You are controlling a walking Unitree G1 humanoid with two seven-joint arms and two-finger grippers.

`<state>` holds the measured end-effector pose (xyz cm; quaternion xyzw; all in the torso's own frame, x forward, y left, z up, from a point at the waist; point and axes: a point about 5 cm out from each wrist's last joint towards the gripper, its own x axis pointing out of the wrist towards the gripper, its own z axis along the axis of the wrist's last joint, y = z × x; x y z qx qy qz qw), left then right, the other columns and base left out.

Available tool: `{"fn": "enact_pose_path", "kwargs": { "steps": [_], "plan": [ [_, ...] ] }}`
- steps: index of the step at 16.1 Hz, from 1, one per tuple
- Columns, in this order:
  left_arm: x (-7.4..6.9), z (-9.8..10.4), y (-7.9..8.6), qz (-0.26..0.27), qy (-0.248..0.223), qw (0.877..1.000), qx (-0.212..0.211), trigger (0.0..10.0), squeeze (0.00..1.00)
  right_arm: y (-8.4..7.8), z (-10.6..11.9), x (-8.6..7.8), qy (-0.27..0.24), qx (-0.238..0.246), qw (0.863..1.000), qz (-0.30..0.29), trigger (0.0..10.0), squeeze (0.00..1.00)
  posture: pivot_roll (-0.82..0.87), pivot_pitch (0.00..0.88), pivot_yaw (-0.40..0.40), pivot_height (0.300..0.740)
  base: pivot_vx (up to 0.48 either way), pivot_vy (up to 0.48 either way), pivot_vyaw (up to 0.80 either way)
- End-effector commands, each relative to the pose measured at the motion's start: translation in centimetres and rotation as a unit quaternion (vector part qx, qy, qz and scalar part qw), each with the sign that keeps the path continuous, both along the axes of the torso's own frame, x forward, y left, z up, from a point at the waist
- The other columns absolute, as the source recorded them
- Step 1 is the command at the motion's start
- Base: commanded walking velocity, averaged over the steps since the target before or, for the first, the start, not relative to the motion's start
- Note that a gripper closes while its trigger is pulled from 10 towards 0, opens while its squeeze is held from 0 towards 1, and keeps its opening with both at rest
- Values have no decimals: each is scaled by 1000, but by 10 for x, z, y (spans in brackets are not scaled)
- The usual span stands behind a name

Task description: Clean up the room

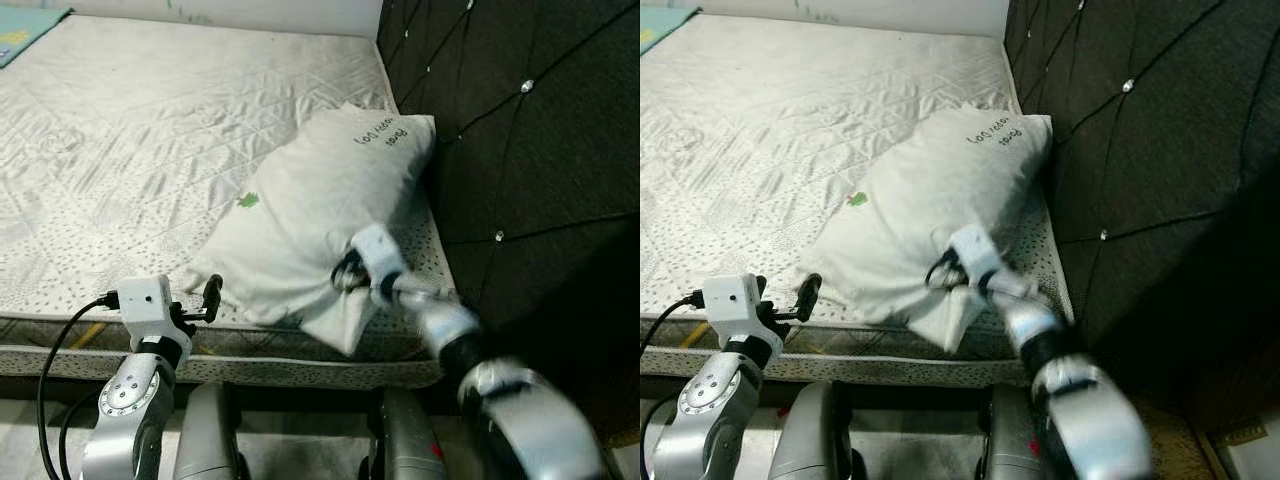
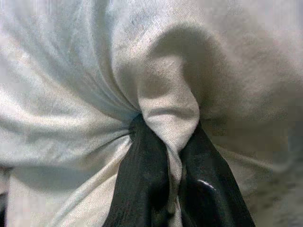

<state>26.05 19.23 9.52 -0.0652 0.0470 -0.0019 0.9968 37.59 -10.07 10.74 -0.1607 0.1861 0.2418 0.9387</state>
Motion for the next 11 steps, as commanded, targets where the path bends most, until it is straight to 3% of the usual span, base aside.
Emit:
{"fn": "enact_pose_path", "kwargs": {
  "steps": [1, 5, 11],
  "plan": [
    [1, -2, 0, 7, -1, 1000, 5, 10000, 0, -15, 36, 19, -72, -3, 997, -38, 0, 0, 0, 11, -56, 577, 0, 0, 0],
    [8, 2, 2, 18, -14, 1000, 16, 10000, 0, -30, 111, 45, -180, -38, 981, -61, 0, 0, 5, 0, -50, 577, 0, 0, 0],
    [7, 1, 7, 32, -14, 999, 26, 10000, 0, -60, 165, 51, -270, -105, 953, -88, 0, 0, 14, 7, -48, 577, 0, 0, 0]
  ]
}}
